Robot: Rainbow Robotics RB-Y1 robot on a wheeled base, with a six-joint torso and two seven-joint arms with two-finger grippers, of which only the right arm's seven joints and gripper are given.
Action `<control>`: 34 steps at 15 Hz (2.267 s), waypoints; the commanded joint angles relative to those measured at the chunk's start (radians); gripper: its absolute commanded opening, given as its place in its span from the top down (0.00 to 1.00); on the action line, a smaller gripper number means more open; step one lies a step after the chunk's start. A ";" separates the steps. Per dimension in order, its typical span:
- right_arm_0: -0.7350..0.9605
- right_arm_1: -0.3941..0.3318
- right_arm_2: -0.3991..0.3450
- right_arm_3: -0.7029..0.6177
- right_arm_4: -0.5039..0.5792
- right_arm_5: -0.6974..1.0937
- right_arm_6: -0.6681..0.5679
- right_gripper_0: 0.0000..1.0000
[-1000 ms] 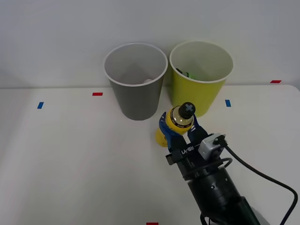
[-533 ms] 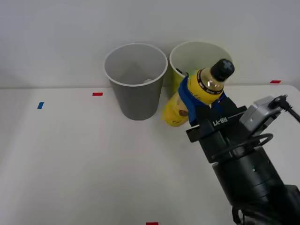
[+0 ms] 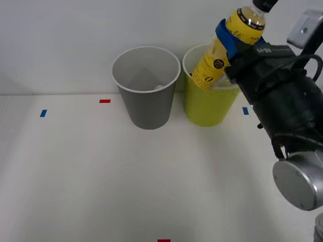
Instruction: Put cans in the gray bin, plastic bottles in the light green bin
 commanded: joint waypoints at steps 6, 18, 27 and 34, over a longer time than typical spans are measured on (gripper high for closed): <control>-0.308 -0.081 -0.076 0.455 -0.001 -0.054 -0.037 1.00; -0.424 -0.069 -0.034 0.693 0.108 -0.136 -0.020 0.52; -0.423 -0.059 -0.019 0.705 0.088 -0.226 -0.046 0.00; -0.324 -0.122 -0.011 0.636 0.071 -0.373 -0.057 0.00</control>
